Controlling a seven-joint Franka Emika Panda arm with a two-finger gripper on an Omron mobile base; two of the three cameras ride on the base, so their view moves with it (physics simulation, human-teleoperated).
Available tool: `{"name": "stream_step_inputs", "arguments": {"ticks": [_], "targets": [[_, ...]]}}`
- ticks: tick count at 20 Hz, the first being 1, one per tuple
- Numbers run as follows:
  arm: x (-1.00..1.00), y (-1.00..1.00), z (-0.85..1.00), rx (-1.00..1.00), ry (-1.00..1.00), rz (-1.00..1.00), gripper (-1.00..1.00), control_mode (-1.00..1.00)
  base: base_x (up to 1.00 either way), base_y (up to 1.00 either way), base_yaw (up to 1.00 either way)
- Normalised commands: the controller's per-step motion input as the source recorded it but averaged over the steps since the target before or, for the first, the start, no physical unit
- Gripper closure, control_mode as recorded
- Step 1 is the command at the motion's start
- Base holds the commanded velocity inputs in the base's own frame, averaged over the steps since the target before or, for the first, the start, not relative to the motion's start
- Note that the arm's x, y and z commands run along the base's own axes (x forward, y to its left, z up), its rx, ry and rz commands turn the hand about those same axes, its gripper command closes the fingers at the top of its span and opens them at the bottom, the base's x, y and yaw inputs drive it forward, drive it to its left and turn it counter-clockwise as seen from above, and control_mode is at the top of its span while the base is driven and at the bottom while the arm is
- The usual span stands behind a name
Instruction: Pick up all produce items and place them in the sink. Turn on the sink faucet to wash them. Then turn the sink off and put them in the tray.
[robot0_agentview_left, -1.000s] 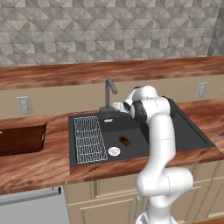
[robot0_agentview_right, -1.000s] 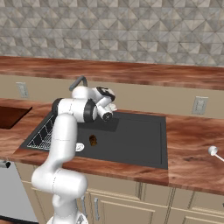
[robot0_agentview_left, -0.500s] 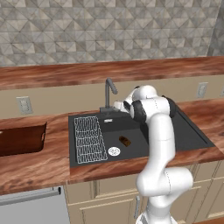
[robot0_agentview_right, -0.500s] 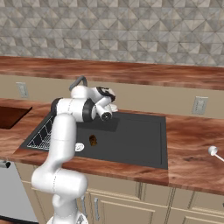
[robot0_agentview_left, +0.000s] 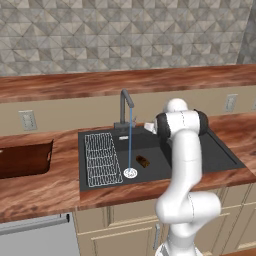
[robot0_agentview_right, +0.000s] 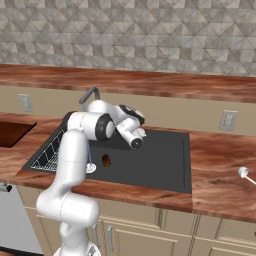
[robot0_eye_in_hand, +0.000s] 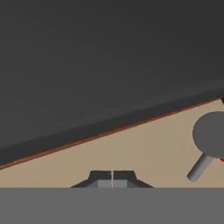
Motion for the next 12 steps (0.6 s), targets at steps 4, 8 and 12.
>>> {"name": "stream_step_inputs", "arguments": {"ticks": [4,8,12], "targets": [[-0.04,0.0,0.06,0.03,-0.06,0.2,1.0,-1.0,0.0,0.0,0.0],[0.0,0.0,0.19,0.02,-0.17,0.24,1.0,-1.0,0.0,0.0,0.0],[0.0,0.03,0.04,0.0,-0.18,0.23,-1.0,-1.0,0.0,0.0,0.0]]}}
